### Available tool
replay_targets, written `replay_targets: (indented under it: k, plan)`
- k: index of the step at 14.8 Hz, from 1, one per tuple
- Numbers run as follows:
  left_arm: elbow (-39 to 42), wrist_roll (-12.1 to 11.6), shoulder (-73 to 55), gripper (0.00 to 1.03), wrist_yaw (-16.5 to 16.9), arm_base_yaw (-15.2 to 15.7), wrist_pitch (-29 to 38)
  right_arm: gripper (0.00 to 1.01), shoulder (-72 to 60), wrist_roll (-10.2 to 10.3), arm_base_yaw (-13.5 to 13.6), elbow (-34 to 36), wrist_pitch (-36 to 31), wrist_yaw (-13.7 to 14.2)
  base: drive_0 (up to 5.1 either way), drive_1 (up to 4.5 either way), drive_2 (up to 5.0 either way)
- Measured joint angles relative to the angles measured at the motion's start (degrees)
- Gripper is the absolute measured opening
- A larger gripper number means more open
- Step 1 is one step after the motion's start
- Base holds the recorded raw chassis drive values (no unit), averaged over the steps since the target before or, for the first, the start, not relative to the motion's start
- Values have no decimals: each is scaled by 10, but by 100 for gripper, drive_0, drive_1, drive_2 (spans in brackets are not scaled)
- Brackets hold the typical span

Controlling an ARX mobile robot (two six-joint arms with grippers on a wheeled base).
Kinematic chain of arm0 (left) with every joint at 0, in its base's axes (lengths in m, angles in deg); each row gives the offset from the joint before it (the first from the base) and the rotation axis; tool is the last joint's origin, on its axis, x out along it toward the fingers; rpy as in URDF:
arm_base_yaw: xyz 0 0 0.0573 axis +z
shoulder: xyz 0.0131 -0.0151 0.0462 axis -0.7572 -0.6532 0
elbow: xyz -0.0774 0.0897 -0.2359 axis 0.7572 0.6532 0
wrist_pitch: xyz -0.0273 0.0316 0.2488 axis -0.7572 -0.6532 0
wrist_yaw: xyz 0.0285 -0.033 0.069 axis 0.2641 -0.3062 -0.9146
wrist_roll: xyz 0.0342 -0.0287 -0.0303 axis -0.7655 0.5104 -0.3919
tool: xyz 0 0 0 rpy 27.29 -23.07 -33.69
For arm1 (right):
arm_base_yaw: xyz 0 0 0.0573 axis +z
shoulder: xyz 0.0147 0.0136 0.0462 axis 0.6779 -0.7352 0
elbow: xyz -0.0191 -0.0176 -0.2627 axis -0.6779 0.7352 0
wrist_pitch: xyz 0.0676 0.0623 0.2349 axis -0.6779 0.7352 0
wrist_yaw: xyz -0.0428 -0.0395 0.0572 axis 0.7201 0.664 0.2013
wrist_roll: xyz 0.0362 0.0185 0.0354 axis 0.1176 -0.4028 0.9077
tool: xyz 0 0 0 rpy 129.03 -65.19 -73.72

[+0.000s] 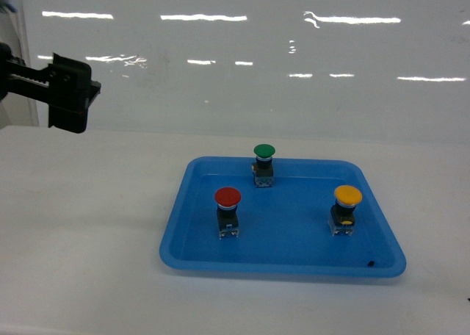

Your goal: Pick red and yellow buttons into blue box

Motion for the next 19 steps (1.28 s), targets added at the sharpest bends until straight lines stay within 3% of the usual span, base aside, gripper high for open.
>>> replay_targets:
  k: [3, 7, 9, 12, 17, 19]
  plan:
    - [-59, -18, -53, 98, -18, -23, -34, 98, -45, -5, 27, -36, -6, -6, 0, 0, 0]
    - [-60, -25, -53, 98, -24, -27, -35, 98, -51, -21, 29, -35, -17, -3, 0, 0, 0]
    - [-60, -25, -53, 98, -25, -26, -35, 98, -116, -31, 19, -41, -56, -9, 0, 0, 0]
    - [-60, -25, -53, 98, -25, -26, -35, 98, -206, -48, -2, -89, -62, -5, 0, 0, 0]
    - [-60, -25, -53, 98, -25, -25, -35, 98, -306, -50, -9, -219, 6, -62, 0, 0, 0]
    - [-60, -25, -53, 98, -25, -25, -35, 98, -314, -50, -7, -237, 14, -73, 0, 0, 0]
